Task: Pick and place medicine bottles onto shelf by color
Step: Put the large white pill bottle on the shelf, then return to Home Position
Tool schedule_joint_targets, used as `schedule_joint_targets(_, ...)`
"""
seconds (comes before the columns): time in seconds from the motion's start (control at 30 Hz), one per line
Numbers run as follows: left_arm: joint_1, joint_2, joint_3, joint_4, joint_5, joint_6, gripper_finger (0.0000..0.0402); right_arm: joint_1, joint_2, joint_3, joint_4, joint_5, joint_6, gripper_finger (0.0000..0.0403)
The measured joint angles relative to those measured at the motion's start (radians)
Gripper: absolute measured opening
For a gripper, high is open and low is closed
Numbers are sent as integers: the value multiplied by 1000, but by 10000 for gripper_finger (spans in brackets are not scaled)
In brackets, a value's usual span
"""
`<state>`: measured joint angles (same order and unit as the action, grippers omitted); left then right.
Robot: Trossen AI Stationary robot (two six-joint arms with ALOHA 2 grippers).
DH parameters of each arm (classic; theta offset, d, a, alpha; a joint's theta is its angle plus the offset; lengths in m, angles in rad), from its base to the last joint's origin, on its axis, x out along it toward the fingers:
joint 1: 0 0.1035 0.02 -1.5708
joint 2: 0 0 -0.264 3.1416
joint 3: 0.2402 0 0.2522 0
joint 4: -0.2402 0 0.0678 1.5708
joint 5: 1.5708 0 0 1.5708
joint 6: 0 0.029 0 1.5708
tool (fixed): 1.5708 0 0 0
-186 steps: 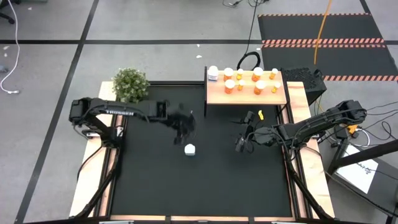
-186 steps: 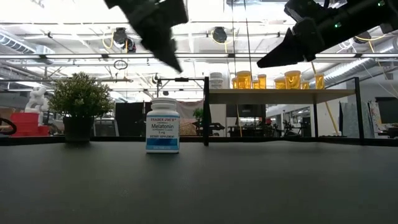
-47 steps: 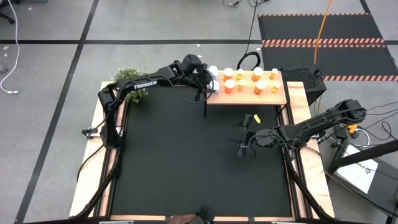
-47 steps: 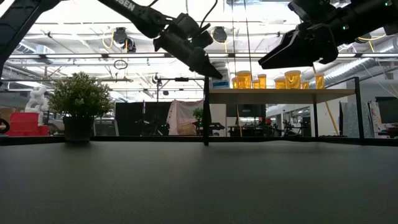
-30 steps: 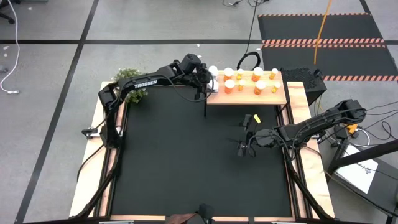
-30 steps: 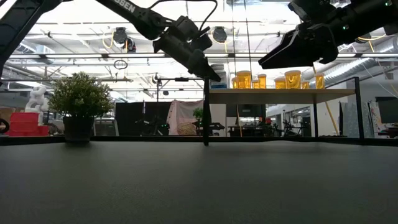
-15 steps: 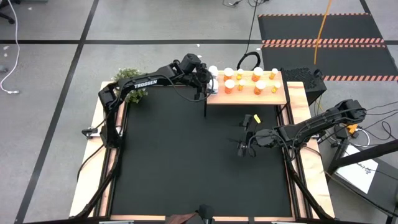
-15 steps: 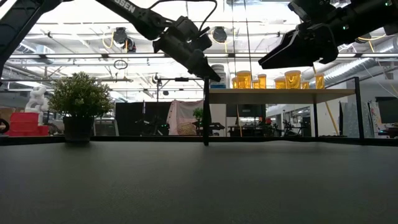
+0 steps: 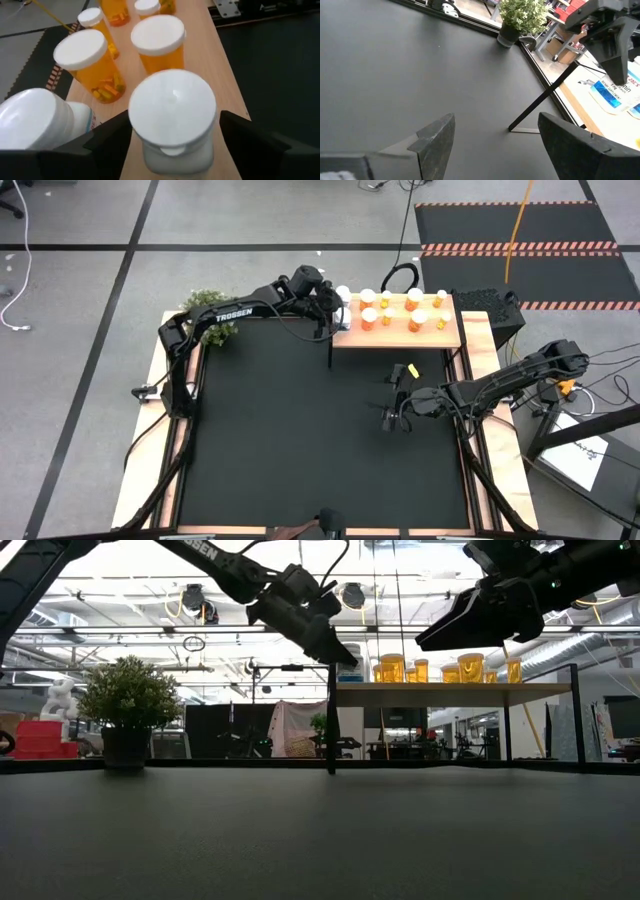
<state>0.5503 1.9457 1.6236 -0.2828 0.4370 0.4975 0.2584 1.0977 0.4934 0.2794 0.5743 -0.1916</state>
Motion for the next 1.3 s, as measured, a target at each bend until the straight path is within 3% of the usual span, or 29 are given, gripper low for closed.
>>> schedule_joint_targets(0.37, 0, 0, 126, -77, -29, -36, 319, 0, 0, 0, 0, 0, 14, 279)
schedule_joint_targets(0.5, -3, -5, 194, -158, -98, -89, 319, 0, -11, 0, -3, 0, 25, 279)
schedule_joint_targets(0.77, -36, -169, 186, -298, -124, -119, 287, 8, -120, 0, -57, -4, 54, 265)
schedule_joint_targets(1.0, -134, -423, -28, -283, -193, -136, 238, 3, -220, 1, -113, -87, 40, 202)
schedule_joint_targets(1.3, -237, -770, -525, -31, -333, -261, 219, 3, -316, 1, -197, -108, 21, 118)
